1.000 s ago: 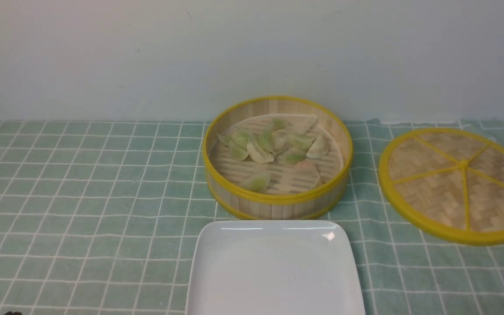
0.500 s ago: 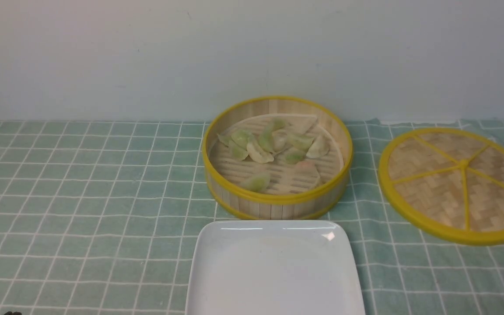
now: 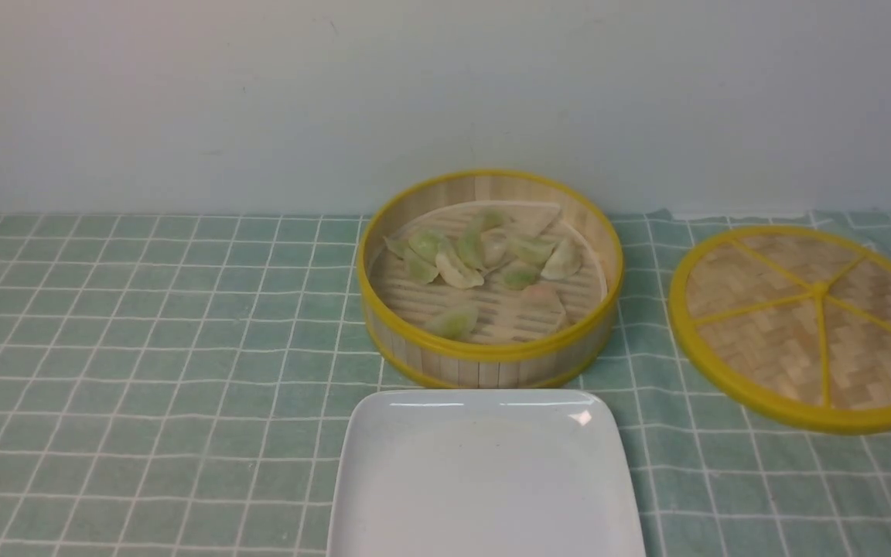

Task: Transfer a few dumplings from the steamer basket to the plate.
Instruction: Use the left arm to grab a dumpling from the steamer

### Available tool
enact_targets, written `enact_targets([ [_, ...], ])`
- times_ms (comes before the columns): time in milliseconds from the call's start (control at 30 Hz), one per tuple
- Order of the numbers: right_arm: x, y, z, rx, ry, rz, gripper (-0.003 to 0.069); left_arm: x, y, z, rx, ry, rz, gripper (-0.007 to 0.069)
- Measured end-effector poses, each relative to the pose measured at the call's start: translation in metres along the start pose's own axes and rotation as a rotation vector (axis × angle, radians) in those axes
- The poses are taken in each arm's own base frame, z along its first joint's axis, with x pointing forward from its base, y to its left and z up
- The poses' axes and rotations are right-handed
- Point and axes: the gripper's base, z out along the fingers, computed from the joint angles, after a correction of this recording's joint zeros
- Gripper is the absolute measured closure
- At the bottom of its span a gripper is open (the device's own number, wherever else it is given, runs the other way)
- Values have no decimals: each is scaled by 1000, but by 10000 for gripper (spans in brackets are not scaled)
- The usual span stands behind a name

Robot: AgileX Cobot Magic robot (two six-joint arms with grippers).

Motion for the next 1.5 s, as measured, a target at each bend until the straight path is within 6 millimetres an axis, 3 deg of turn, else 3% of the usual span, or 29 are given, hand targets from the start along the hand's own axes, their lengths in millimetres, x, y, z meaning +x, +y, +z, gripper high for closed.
enact_targets([
  [167, -6, 5, 0, -13, -35, 108, 673, -26, -5, -3, 35, -252, -140, 631],
  [233, -12, 19, -1, -48, -23, 80, 673, -33, -13, -4, 59, -270, -127, 631],
  [300, -27, 57, -5, -128, 49, -84, 673, -54, -49, -9, 148, -234, -4, 631],
  [400, -44, 103, -3, -161, 213, -294, 673, -66, -81, 0, 132, -37, 166, 631],
  [467, -47, 115, 6, -138, 299, -367, 673, -72, -94, 9, 104, 56, 215, 631],
  [500, -52, 132, 18, -108, 443, -456, 673, -77, -110, 23, 51, 239, 279, 631],
  [667, -53, 150, 64, 16, 810, -603, 673, -78, -131, 74, -62, 713, 457, 631],
  [733, -52, 150, 89, 75, 952, -637, 673, -70, -128, 112, -90, 946, 521, 631],
  [800, -50, 148, 100, 100, 998, -640, 672, -66, -128, 127, -78, 1005, 540, 631],
  [867, -47, 145, 113, 123, 1037, -651, 672, -46, -116, 171, -48, 1156, 559, 631],
  [1033, -46, 143, 116, 126, 1055, -663, 669, -20, -117, 214, 67, 1249, 654, 631],
  [1200, -46, 142, 116, 133, 1058, -678, 669, 20, -145, 268, 245, 1289, 808, 631],
  [1300, -47, 141, 116, 144, 1060, -689, 669, 39, -150, 288, 282, 1311, 875, 624],
  [1433, -48, 140, 116, 161, 1058, -689, 667, 71, -147, 317, 295, 1317, 940, 550],
  [1500, -48, 139, 116, 166, 1057, -683, 666, 96, -140, 335, 293, 1317, 968, 457],
])
